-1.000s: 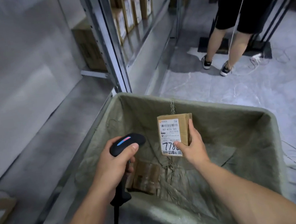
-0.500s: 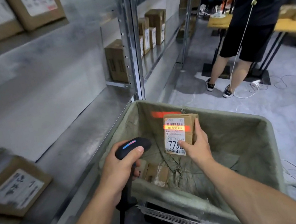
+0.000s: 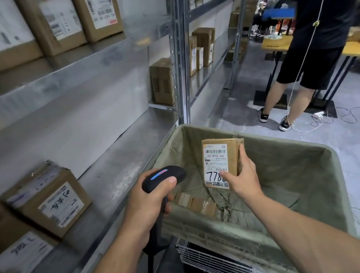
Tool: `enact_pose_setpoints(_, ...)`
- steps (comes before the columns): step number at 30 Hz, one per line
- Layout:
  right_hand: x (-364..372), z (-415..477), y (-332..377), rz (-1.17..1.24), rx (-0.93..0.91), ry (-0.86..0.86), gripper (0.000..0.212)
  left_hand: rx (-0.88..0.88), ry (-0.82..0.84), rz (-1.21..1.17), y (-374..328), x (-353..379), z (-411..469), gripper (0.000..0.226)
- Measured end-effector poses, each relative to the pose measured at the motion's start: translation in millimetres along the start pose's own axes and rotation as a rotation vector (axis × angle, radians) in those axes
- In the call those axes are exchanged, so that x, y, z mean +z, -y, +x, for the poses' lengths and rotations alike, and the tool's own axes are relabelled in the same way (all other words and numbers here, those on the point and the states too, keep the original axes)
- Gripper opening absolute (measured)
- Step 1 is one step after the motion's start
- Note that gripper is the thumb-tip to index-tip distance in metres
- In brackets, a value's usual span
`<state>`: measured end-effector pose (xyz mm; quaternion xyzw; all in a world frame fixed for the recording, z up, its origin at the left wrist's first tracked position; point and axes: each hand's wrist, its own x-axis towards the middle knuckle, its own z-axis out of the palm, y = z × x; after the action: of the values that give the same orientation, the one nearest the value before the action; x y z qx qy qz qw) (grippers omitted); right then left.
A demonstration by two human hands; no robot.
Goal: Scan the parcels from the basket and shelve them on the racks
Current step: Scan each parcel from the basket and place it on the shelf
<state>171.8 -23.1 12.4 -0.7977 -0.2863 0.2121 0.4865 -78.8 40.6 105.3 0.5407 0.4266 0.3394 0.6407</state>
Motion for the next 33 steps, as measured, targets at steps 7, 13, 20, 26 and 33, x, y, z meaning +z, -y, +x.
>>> enact_pose_setpoints(7, 9.9, -7.8, 13.8, 0.003, -0.024, 0.028, 0.104, 0.015, -0.023, -0.003, -5.0, -15.5, -7.4, 0.025)
enact_pose_setpoints(13, 25.1, -10.4, 25.6, -0.001, -0.080, 0.074, 0.105, 0.039, -0.081, 0.009, -4.0, -32.0, -12.0, 0.027)
enact_pose_setpoints(20, 61.3, -5.9, 51.1, 0.013, -0.145, 0.186, 0.111, 0.050, -0.175, 0.011, -3.3, -58.6, -17.0, 0.031)
enact_pose_setpoints(26, 108.5, 5.3, 72.6, 0.101, -0.247, 0.345, 0.115, 0.043, -0.308, -0.004, -4.7, -81.8, -17.5, 0.036)
enact_pose_setpoints(33, 166.4, 18.7, 114.0, 0.263, -0.407, 0.578, 0.092, 0.045, -0.495, -0.014, -11.6, -113.8, -13.8, 0.030)
